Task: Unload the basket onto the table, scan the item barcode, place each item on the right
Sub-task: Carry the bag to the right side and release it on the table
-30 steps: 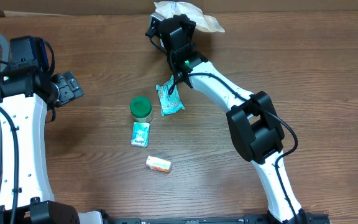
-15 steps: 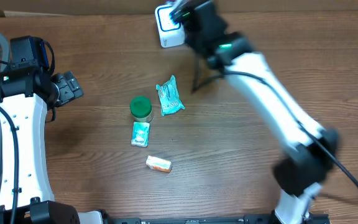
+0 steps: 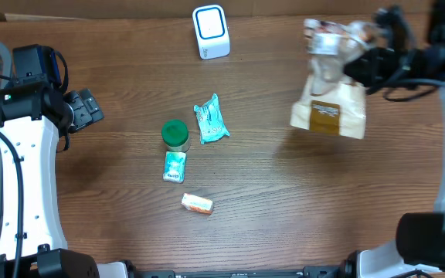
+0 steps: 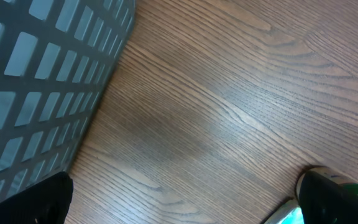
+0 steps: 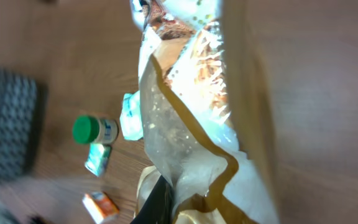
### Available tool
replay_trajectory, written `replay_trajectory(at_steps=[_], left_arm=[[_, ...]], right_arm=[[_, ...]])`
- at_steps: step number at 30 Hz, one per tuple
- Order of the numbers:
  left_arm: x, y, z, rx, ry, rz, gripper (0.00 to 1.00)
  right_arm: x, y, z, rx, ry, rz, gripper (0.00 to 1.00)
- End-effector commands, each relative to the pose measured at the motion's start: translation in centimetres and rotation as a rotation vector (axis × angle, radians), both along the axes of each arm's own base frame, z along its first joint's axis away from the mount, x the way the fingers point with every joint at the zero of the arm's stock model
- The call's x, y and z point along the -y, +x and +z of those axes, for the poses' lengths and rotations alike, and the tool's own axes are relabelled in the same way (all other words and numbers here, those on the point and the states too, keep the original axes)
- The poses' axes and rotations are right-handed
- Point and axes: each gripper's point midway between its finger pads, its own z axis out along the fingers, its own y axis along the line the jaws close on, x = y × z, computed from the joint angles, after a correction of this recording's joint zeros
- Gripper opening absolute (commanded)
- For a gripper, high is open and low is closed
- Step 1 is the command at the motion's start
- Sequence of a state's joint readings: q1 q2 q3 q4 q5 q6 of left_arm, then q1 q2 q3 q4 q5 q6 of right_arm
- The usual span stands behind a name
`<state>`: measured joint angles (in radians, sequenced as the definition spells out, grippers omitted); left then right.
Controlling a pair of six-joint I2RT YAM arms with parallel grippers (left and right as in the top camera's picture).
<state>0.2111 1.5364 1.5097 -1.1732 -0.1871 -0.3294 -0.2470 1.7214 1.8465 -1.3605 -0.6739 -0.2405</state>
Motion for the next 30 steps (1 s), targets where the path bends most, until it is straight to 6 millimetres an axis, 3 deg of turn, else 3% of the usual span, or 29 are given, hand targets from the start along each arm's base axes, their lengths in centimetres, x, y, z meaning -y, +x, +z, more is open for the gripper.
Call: replay_trajectory(at_steps=[1,2,4,8,12,14,18,19,23,24,28,30], left_arm=[[0.1,0.1,-0.1,-0.006,0.002,-0.021,1.0],[0.2,0.1,-0.1,-0.006,0.002,-0.022,0.99],[0.1,0.1,-0.1,-0.005,0.001,-0.021,1.0],[0.1,0.1,-0.1,-0.006,0.002,-0.021,1.0],[0.1,0.1,-0.1,-0.005,0.002,-0.021,1.0],[0.1,0.1,-0.1,-0.005,0.001,-0.021,0.99],[0.1,0.1,-0.1,-0.006,0.002,-0.021,1.0],[0.1,0.1,-0.1,-0.006,0.002,-0.021,0.99],[0.1,0.1,-0.1,-0.005,0.001,-0.021,1.0],[0.1,0.1,-0.1,-0.005,0.001,-0.021,1.0],[0.1,0.1,-0.1,-0.005,0.001,-0.021,1.0],[0.1,0.1,-0.1,-0.006,0.002,-0.021,0.99]], right_arm=[[2.5,-0.4,-1.8,-0.045,0.143,-0.075,0.04],[3.7,-0.4,-3.0,-0.056,0.148,-0.109,0.04],[9.2,-0.5,-8.6,-0.166,0.196,-0.373,0.04],[13.6,-1.2,-13.8,-0.198,0.272,-0.601,0.04],[17.5,-2.1,-17.3,-0.2,0.289,-0.814,0.04],[18.5,-2.1,-18.1,-0.184,0.274,-0.863,0.04],[19.3,-2.0,-19.2,-0.156,0.205,-0.892,0.11],[19.3,-2.0,-19.5,-0.161,0.186,-0.897,0.19],[18.6,-1.9,-19.8,-0.178,0.173,-0.885,0.76],[18.2,-2.1,-19.8,-0.195,0.189,-0.879,0.83],[16.8,-2.9,-19.1,-0.267,0.243,-0.861,0.91],[16.1,-3.1,-17.7,-0.269,0.23,-0.837,0.94]])
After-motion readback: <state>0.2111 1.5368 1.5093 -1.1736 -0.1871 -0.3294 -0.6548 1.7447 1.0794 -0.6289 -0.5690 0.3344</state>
